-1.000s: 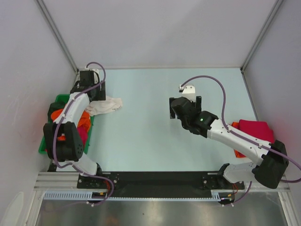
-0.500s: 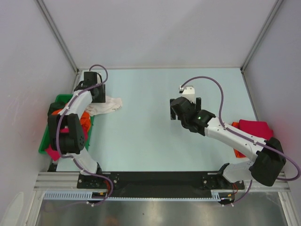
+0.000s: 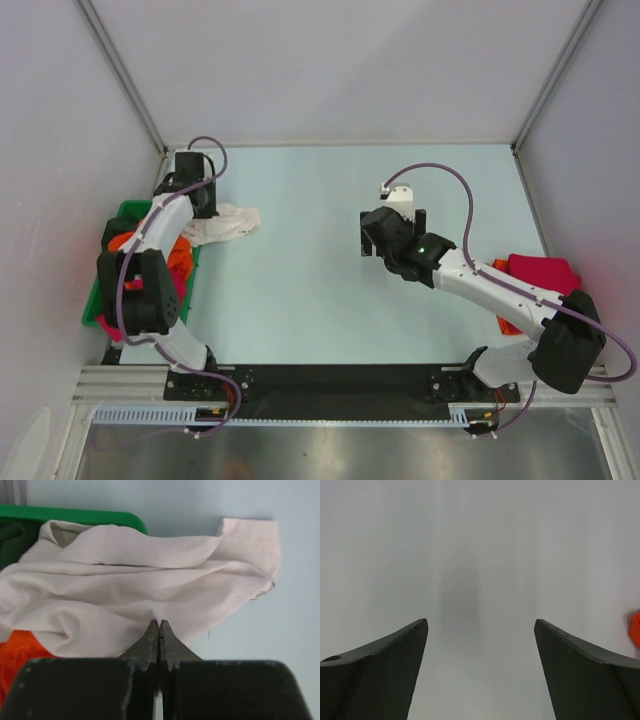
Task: Fold and stack the t-shirts
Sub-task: Grab crumpled tshirt from bin with the left arm
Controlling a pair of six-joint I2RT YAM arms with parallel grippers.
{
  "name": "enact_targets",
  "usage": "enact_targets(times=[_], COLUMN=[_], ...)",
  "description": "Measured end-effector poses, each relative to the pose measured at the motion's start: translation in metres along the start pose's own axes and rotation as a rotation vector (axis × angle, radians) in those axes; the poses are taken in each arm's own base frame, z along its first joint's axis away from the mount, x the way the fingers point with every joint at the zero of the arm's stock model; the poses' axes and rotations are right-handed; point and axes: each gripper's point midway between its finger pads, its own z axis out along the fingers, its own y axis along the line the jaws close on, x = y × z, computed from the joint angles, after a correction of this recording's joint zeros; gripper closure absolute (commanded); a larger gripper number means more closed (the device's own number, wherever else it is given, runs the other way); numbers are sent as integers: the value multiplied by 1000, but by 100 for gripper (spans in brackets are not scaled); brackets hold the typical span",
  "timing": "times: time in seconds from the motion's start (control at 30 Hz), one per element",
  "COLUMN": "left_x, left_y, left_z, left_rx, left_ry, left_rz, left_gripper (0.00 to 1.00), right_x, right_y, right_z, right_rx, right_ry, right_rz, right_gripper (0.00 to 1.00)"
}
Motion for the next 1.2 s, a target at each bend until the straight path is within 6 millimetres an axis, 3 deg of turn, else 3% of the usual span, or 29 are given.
enact_targets(times=[0.13,0.33,0.47,0.7,0.87,1.07,1.2], left_x=[-31,-108,-121,-103,-97,-100,-114], left_y=[-10,-55,-80,-119,-132,-127,-100], left_z=[-42,-147,-193,-209,-213,-212,-208], left_rx=[52,187,263,368,411,375,304], left_ry=[-121,-401,-492,-470,-461,-475,-491], left_rz=[8,72,118,227,262,277,235], left_gripper=[100,100,100,100,100,100,100], right_x=[1,2,3,8,2,-18,-15], right_y=[1,6,15,49,82,121,126], right_z=[0,-1,-4,0,8,16,13], right_rx=[-7,-28,-61,-151,-223,-272,-281], right_ry=[4,11,13,35,29,10,14], right_rz=[4,6,6,0,15,16,6], right_gripper=[7,7,8,10,10,10,10])
